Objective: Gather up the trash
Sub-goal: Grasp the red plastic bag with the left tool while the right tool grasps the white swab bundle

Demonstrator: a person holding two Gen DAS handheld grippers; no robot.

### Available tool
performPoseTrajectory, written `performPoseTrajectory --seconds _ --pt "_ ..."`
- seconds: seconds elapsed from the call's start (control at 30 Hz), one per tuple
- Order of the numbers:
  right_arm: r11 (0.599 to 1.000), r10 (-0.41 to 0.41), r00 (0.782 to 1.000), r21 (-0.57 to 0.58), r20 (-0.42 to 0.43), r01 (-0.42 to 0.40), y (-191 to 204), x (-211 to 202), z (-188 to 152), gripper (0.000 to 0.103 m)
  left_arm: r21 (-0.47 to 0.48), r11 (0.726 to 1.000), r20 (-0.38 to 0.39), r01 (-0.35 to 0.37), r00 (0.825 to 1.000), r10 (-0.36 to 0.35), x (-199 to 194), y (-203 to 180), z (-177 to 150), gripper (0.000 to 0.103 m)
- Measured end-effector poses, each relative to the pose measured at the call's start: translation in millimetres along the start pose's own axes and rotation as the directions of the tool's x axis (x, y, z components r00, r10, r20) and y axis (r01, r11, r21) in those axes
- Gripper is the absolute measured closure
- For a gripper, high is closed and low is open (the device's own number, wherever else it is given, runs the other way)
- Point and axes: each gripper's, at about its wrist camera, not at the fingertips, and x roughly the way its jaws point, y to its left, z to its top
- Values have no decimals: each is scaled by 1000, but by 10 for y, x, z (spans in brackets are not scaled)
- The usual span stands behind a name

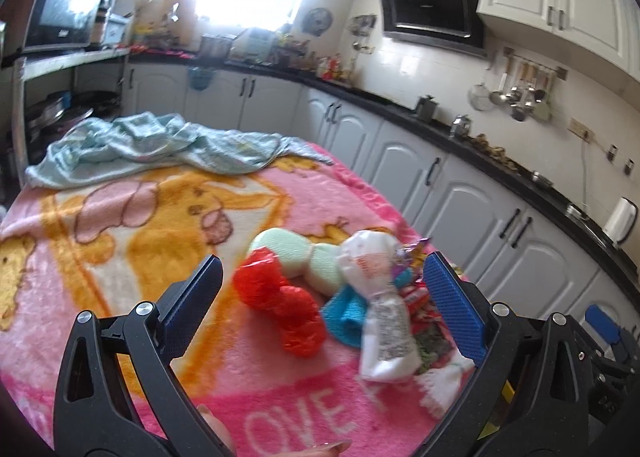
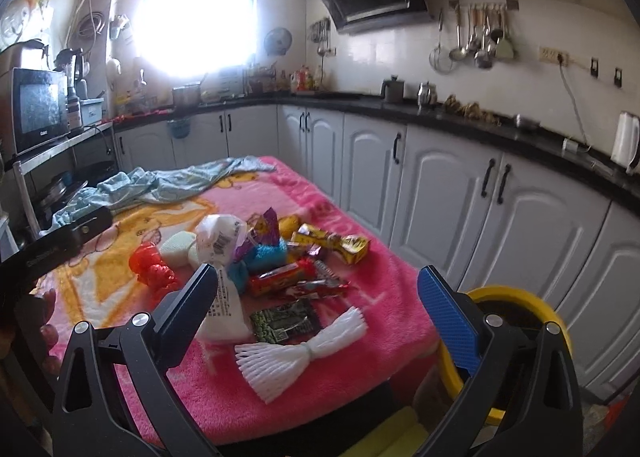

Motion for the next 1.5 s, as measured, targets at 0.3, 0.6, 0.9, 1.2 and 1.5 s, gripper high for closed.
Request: performPoseTrajectory --seconds 0.3,0.6,0.9,1.2,1.5 --pt "1000 -5 988 25 -154 9 -152 597 -142 6 -106 992 -109 -71 992 60 449 398 -57 11" --pt "986 35 952 165 -303 16 -423 1087 -363 6 -254 962 -277 -99 961 26 1059 738 -165 11" --pt "957 131 903 289 -410 -7 -587 1465 -515 56 -390 916 -327 -94 944 -42 1317 1000 -263 17" --pt "943 179 910 328 -374 -51 -706 1348 -510 85 -366 930 -304 -28 949 -91 1236 975 -252 73" --pt "950 185 932 299 -312 -89 -724 1130 -351 85 -323 943 -230 79 960 -160 870 867 -105 88"
